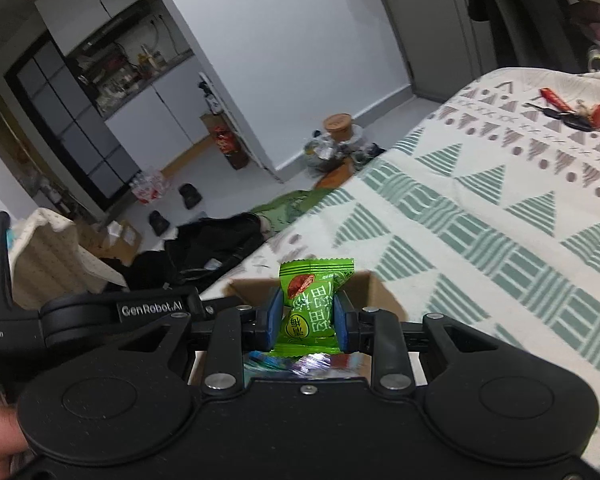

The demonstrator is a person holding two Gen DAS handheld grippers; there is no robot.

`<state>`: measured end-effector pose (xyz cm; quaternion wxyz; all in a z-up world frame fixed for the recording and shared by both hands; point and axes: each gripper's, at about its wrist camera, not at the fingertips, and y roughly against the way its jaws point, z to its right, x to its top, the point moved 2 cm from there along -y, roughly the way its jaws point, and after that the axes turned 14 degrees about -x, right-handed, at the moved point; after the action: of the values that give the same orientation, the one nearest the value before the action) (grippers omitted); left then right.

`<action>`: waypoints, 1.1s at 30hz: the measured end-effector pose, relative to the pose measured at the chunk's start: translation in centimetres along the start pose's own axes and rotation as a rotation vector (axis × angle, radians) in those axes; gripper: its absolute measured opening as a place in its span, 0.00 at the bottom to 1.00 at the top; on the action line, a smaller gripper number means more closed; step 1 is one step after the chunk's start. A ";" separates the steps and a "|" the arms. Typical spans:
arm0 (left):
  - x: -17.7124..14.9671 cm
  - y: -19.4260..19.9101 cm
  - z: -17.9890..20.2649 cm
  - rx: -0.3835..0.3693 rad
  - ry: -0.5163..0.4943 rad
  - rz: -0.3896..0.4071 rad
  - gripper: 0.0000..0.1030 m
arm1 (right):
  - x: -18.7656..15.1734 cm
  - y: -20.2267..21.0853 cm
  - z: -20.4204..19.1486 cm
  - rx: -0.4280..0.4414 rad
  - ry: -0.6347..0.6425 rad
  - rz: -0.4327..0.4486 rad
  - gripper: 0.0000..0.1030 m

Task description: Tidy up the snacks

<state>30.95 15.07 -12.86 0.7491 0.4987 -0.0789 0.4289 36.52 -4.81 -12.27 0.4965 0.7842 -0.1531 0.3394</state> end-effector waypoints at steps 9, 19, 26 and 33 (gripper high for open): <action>0.4 2.4 0.8 0.010 -0.031 -0.029 0.58 | -0.4 1.5 1.3 -0.074 -0.041 0.000 0.43; -0.2 8.0 2.1 -0.002 -0.080 0.018 0.85 | -2.0 7.4 1.0 -0.118 -0.033 0.029 0.61; -1.8 11.7 3.2 -0.022 -0.119 0.030 0.92 | -2.9 12.2 1.1 -0.139 -0.063 0.073 0.87; -3.6 15.0 4.7 -0.058 -0.177 0.038 0.92 | -4.0 16.2 1.5 -0.173 -0.070 0.094 0.94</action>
<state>19.33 11.22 -2.36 0.7449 0.5112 -0.1665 0.3949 24.81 -13.98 -4.47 0.5401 0.7419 -0.2355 0.3201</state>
